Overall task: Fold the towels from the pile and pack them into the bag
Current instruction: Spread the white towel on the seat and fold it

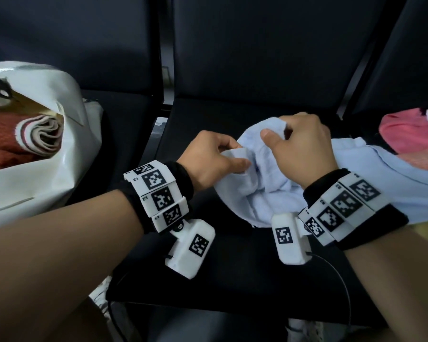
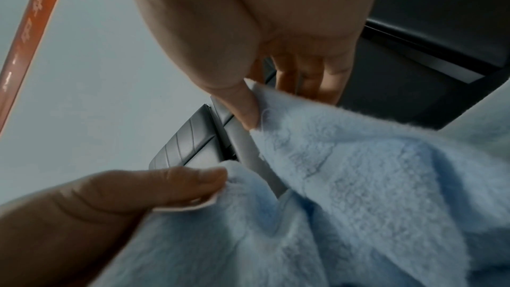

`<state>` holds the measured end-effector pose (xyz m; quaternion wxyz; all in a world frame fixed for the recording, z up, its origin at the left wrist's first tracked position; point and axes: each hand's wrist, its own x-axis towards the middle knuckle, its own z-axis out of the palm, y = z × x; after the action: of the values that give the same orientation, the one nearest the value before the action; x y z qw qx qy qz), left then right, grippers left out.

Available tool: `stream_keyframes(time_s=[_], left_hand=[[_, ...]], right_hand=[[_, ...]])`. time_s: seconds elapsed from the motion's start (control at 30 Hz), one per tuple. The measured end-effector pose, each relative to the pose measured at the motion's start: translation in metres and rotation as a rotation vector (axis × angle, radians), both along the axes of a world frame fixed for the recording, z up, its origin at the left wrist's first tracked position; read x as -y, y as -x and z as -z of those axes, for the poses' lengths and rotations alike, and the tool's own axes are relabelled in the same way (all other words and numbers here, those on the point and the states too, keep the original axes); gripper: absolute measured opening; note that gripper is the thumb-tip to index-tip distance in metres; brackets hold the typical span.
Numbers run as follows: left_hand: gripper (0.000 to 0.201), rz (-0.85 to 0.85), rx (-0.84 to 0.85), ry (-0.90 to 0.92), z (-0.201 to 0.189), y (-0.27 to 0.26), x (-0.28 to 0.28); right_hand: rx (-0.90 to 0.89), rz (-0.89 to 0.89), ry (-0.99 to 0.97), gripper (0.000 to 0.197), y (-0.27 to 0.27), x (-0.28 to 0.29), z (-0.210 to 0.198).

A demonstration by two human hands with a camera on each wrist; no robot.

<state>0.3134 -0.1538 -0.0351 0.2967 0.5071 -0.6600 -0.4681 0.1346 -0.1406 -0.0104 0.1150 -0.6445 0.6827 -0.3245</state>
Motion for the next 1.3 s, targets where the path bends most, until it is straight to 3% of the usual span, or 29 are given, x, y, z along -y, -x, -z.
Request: stream_keyframes(time_s=[0.27,0.5,0.63,1.07,1.3], left_hand=[[0.019,-0.127,-0.157,-0.056,0.004,-0.003,0.004],[0.034,-0.174,-0.225,-0.099,0.006,-0.004,0.006],[0.028,-0.205,-0.253,-0.104,0.008,-0.005,0.009],[0.030,-0.203,-0.192,-0.068,0.007,-0.006,0.006],[0.008,-0.291,-0.123,-0.028,0.008,0.001,0.005]], right_hand=[[0.030,-0.187,-0.039,0.006,-0.016,-0.009,0.000],[-0.027,-0.252,-0.027,0.014,-0.018,-0.007,0.005],[-0.048,-0.262,0.013,0.023,-0.020,-0.007,0.006],[0.004,-0.247,0.046,0.012,-0.023,-0.011,0.003],[0.041,-0.257,0.039,0.006,-0.027,-0.013,0.005]])
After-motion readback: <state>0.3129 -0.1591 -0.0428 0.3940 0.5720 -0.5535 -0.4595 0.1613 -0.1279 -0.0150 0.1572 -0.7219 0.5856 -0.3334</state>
